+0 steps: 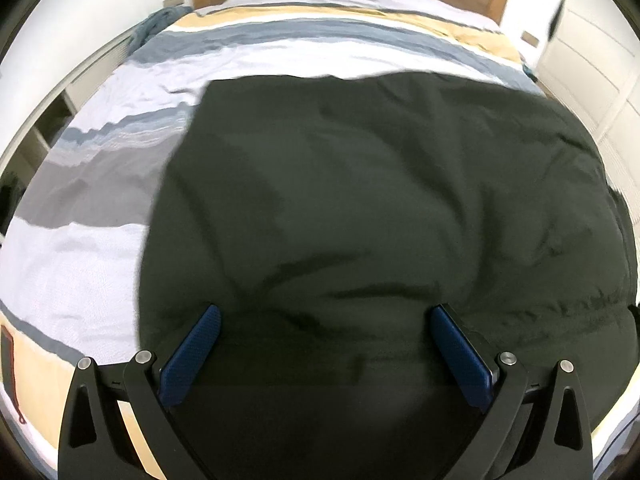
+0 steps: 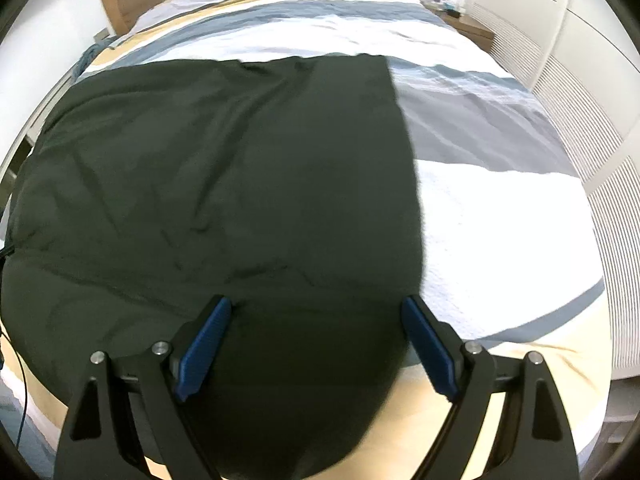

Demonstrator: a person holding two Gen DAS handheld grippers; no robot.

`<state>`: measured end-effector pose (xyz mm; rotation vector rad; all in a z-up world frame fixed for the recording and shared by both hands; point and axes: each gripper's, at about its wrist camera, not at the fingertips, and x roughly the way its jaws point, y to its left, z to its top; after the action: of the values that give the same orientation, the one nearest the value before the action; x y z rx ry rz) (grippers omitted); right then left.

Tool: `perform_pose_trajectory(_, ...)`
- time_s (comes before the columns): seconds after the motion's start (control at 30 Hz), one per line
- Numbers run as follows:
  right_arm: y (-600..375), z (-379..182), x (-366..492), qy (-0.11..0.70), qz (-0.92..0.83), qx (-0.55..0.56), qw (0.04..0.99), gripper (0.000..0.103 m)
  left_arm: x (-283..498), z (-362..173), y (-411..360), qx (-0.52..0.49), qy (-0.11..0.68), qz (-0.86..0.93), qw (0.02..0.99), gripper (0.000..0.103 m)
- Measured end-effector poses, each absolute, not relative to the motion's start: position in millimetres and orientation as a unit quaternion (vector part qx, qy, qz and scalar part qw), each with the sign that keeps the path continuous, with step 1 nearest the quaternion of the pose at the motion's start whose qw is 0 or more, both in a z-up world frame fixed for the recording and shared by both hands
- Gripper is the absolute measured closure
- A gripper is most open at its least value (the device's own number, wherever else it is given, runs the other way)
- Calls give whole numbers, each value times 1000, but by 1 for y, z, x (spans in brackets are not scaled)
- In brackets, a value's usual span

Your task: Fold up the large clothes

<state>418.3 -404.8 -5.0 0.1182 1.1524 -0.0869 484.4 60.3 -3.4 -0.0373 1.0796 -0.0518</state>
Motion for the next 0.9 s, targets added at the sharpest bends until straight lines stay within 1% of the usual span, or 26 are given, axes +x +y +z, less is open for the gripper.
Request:
perform_pose_trajectory(0.2, -427, 5, 414, 533, -52, 65, 842, 16, 480, 3, 122, -86, 493, 1, 866, 0)
perform_pose_trajectory(0.4, -448, -7, 425, 543, -30, 119, 831, 16, 496, -23, 165, -156, 531, -19, 833, 1)
perform_pose_trajectory(0.47, -456, -19, 431, 549, -11, 152, 822, 16, 502, -36, 174, -192, 540, -35, 819, 1)
perform_pose_trajectory(0.57, -471, -44, 442, 554, 29, 232, 799, 16, 518, -62, 185, -242, 556, -70, 792, 1)
perform_pose_trajectory(0.63, -481, -63, 447, 557, 50, 274, 782, 10, 527, -75, 186, -264, 562, -98, 778, 1)
perform_pose_trajectory(0.67, -485, -73, 450, 561, 61, 293, 772, 2, 532, -83, 186, -276, 565, -116, 769, 1)
perform_pose_trajectory(0.7, -489, -84, 452, 563, 79, 315, 760, 0, 535, -89, 186, -285, 568, -129, 761, 1)
perform_pose_trajectory(0.8, -493, -111, 460, 567, 136, 368, 724, 0, 543, -110, 184, -317, 580, -183, 727, 1)
perform_pose_trajectory(0.9, -488, -120, 469, 559, 181, 375, 717, 0, 544, -117, 185, -343, 574, -203, 715, 1)
